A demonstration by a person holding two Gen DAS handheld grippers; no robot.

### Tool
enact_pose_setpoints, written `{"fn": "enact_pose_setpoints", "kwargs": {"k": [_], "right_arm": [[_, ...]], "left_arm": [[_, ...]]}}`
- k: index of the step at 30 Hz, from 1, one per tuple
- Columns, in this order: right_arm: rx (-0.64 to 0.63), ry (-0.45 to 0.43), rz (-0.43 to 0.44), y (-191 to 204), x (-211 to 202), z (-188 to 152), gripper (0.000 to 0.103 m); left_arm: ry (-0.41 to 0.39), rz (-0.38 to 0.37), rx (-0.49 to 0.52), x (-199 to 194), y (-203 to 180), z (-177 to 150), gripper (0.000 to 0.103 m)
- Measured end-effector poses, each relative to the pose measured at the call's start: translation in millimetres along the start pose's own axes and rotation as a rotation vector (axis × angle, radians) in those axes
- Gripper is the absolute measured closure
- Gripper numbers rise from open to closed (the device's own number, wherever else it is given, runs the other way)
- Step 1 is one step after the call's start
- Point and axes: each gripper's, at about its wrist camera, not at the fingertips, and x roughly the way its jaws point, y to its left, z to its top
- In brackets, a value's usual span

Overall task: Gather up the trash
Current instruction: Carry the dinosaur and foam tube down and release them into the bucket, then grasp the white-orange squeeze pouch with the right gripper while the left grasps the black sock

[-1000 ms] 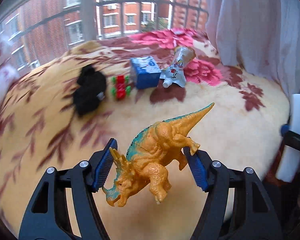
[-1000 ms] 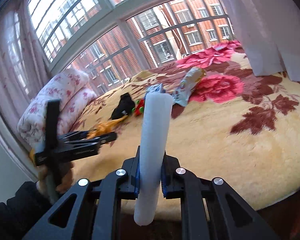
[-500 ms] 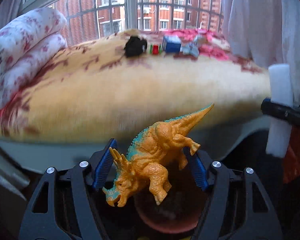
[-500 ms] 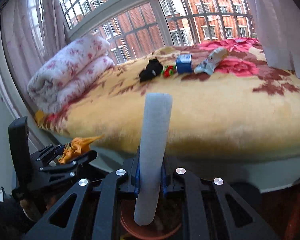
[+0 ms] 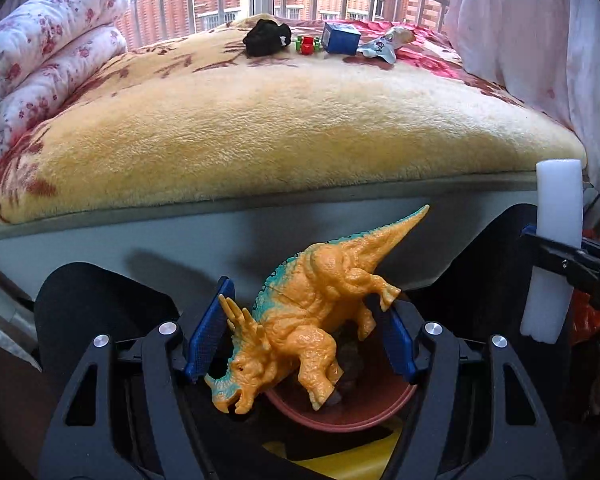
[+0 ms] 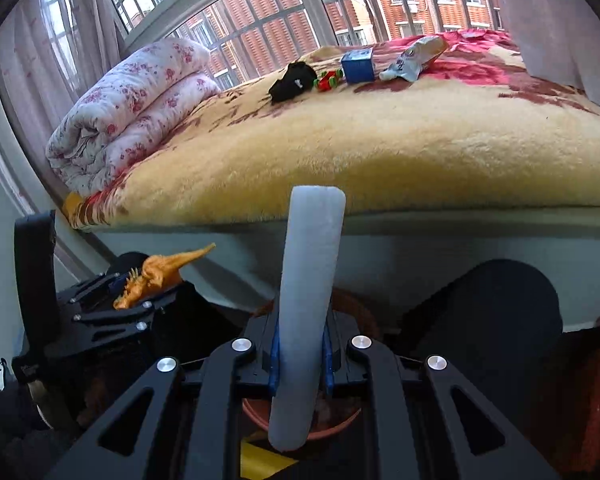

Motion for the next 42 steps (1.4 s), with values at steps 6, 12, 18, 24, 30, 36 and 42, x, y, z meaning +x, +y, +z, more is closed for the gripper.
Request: {"fn": "enact_pose_setpoints", "kwargs": {"k": [6,12,18,24,30,36,42], "right_arm": [[-0.010,0.053,0.026,7,13,-1,0.088],[-0.033,0.100,0.021,12,27,-1,0.086],[-0.060,0.131,0.020,16,41,0,0.044],[-0.044,0.133,0.015,8,40,2,0.044],[-0.030,0.065,0.025,-4,17,28,0.044],[-0.011,-0.037,0.013,-34,1,107,0.044],[0.154,-0.095,-0.023,-94,38,218,0.044]], "left_arm": [[-0.001,0.012,0.011,1,2,-4,0.036],[0.022,0.003,-0.013,9,9,-7,0.036],[0.055,-0.023,-0.022,20,13,-9,0.021],[0.052,-0.029,-0.054,21,19,-10,0.021],[0.011,-0.025,-0.036,13,22,3,0.021],[-0.098,-0.020,-0.025,0,19,51,0.014],[-0.181,-0.046,-0.075,8,24,105,0.013]]}}
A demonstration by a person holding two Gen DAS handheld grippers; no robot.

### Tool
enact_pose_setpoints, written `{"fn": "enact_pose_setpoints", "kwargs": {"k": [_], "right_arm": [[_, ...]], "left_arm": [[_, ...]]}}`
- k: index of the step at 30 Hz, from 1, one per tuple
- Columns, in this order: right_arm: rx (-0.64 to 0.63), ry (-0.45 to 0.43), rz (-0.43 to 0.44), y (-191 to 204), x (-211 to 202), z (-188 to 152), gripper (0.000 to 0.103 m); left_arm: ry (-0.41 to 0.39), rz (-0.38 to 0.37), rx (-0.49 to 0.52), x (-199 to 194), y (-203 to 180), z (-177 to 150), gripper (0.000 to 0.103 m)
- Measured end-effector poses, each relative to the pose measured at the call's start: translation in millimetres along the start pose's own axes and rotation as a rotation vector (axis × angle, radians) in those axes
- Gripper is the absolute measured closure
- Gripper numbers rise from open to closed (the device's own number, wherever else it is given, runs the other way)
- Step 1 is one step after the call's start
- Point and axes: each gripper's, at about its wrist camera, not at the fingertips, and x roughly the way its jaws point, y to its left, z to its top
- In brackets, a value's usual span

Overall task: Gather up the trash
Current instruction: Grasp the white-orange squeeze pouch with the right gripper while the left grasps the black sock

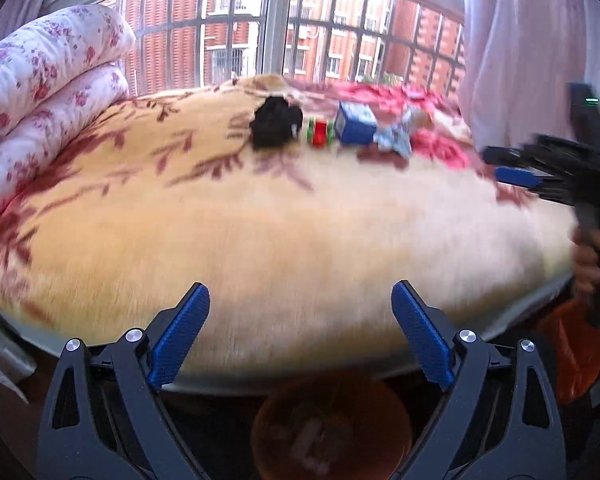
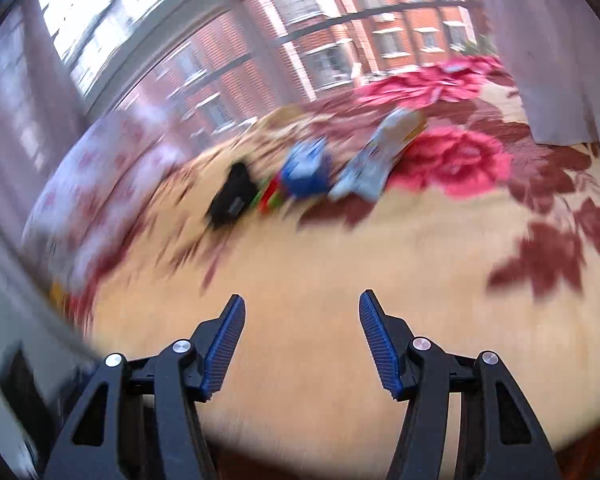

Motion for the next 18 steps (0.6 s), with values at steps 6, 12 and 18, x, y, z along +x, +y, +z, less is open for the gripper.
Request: {"fn": "enact_pose_setpoints", "kwargs": {"k": [6,12,18], "right_arm": [[0.261,0.003,-0.088,-48,86,87,0.044],[0.412,0.050,-0.183,-69,167,133,0.039],[0.325,0.072,-0.236,-61,194,133,0.075]], "left_arm": [[-0.031,-0.011,-0.035,22,6,30,0.013],[-0.046,0.009,-0.039,37,20,46,0.013],[0.001,0.020,-0.036,61,30,69,0.012]]}}
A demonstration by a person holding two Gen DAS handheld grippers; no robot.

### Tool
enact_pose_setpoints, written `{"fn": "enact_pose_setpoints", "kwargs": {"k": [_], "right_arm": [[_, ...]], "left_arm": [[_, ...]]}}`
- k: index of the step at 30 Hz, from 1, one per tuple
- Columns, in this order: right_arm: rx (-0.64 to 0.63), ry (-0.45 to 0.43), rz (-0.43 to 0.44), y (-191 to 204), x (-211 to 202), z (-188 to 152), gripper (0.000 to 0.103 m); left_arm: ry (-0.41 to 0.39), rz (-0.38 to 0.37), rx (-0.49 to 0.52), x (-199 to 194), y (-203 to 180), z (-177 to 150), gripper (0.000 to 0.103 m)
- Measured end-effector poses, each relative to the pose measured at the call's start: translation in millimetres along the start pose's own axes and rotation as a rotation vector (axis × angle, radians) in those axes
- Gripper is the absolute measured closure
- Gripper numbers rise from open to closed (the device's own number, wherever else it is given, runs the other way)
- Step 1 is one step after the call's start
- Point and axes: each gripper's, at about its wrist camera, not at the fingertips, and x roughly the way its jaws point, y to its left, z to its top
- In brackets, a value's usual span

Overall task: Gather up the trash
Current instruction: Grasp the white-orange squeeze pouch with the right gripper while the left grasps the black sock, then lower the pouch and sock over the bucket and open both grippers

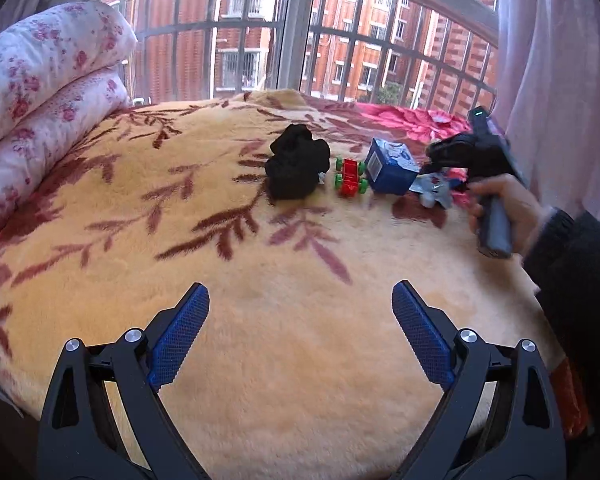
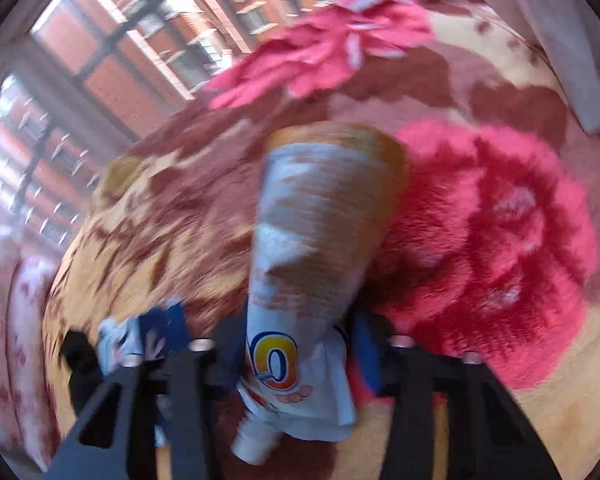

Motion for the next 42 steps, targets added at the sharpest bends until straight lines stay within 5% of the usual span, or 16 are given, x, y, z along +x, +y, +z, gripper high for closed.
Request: {"fn": "enact_pose_setpoints", "kwargs": {"k": [4,10,17,19,20,21,23,27,33,42], "right_arm": [[-0.020,-0.099,0.188,-20,-65,-24,0.075],[-0.185,-0.202,0.329,-40,-169,-107,0.075],[-0.281,-0.247,0.297,-55,-205,-168,0.074],[-0.283,-0.239,0.290,-57,-204,-170,0.074],[-0.286,-0.231,0.296,-57,-201,-174,0.074],[-0.288,-0.230,0.296,-58,-202,-177,0.074],[-0.290,-0.229,0.304,-57,-201,-182,0.074],[-0.317,-0.223,0.332,-48,-207,-189,0.074],[-0.385,-0.195,0.361,-27,-229,-213,0.074],[-0.512,-0.179,0.326,-22,-270,-302,0.074]], "left_arm": [[0.061,0.008,0.004,29,2,28,0.011],[0.119,0.021,0.026,97,-3,90,0.011],[0.236,-0.006,0.007,199,-4,133,0.011],[0.273,0.050,0.006,222,2,129,0.036],[0.262,0.057,0.010,226,5,129,0.037],[0.238,0.051,0.011,223,5,131,0.058],[0.214,0.044,-0.001,208,6,131,0.067],[0.153,0.067,0.031,161,2,113,0.068],[0.133,-0.043,0.041,53,-5,54,0.068],[0.082,0.069,0.081,-78,-30,-88,0.068]]}}
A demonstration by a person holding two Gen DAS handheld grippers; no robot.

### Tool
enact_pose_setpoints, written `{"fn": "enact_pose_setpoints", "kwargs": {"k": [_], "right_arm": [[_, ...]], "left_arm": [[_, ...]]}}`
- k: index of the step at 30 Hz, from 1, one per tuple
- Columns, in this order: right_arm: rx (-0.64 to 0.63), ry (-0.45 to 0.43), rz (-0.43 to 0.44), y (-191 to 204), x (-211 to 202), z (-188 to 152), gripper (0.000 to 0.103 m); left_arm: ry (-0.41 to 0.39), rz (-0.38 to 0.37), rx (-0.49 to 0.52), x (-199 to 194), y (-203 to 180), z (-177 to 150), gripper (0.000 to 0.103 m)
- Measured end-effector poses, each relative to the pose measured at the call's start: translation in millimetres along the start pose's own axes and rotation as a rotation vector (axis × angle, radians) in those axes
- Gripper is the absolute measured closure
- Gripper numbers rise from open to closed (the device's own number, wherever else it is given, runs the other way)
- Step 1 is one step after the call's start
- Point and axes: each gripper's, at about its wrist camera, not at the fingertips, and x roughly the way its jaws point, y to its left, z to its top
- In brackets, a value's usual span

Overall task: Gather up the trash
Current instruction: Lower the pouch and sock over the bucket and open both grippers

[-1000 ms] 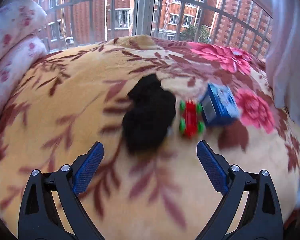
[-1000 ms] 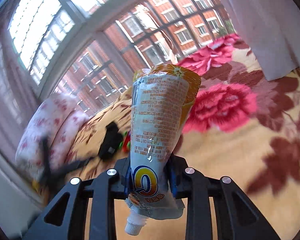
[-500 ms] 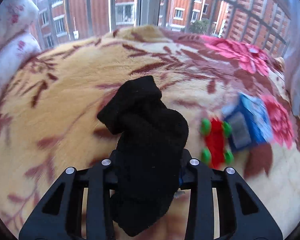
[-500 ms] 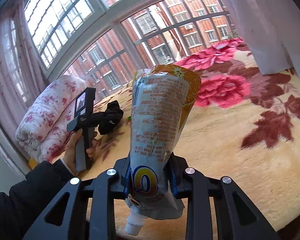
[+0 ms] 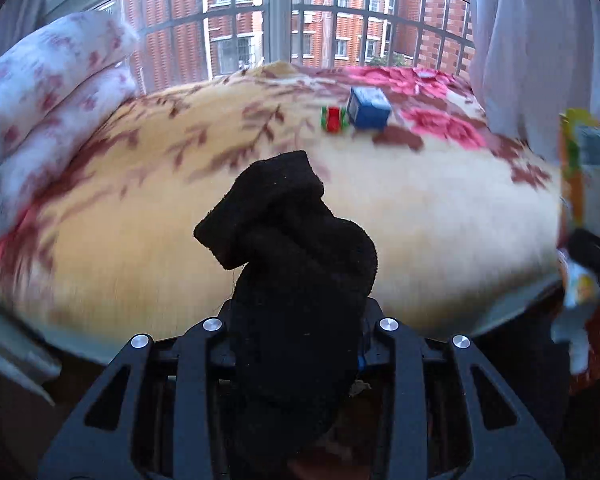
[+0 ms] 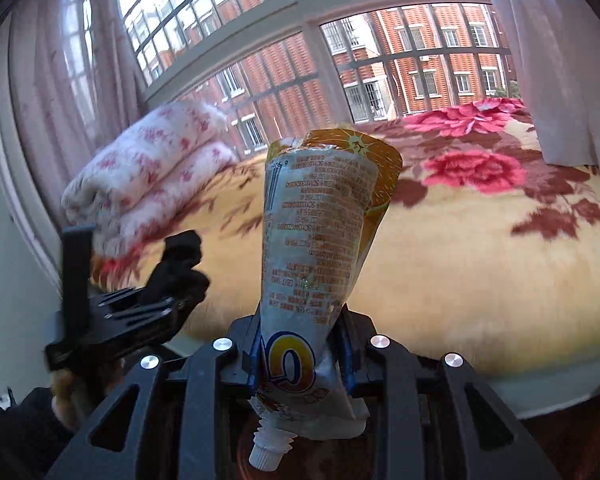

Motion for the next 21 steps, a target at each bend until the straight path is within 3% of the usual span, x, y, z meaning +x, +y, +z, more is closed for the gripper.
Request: {"fn": "enact_pose_setpoints", "kwargs": {"k": [5,11,21], "right_arm": [[-0.043,0.089,-0.026,23,3,-52,0.074],[-0.061,0.185,-0.035,33,22,-100,0.074],[-0.034,0.256,-0.044,31,39,-118,0.074]], "left_arm": [[0.009,0.003,-0.029,-14,3,-54,0.068],[0.124,-0.054,-0.028,9,-3,-97,0.068],[0.160,-0.051,-0.021,18,-8,-105,0.068]]}}
